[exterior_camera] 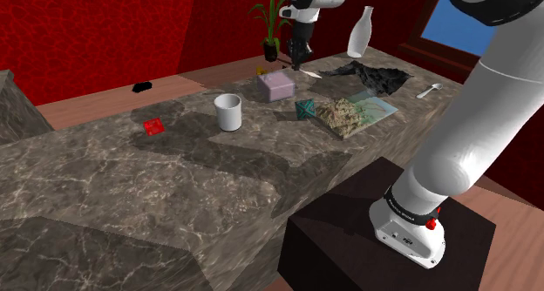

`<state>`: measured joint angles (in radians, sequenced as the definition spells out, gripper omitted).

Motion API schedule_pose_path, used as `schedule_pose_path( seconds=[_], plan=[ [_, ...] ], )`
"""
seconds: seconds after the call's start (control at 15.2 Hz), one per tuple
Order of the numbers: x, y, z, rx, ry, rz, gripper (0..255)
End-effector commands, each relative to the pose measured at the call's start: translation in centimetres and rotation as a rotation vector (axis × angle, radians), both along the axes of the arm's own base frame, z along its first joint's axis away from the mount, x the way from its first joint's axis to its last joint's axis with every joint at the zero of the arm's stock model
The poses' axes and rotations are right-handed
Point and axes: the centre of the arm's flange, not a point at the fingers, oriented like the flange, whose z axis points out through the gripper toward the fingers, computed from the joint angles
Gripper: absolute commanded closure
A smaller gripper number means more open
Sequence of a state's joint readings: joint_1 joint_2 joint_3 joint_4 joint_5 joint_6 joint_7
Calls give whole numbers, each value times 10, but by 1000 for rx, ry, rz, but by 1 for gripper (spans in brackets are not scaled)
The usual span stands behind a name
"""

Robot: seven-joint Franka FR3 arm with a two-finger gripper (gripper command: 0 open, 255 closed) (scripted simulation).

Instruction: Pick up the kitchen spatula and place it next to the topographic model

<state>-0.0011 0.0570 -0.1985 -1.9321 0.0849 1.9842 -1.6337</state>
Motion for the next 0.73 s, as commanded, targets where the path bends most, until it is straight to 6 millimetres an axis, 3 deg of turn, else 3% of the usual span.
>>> schedule_pose_path(
  seconds=[0.0, 0.66],
  plan=[
    [6, -25, 2, 0, 0, 1, 255],
    [43, -152, 2, 0, 0, 1, 255]
  ],
)
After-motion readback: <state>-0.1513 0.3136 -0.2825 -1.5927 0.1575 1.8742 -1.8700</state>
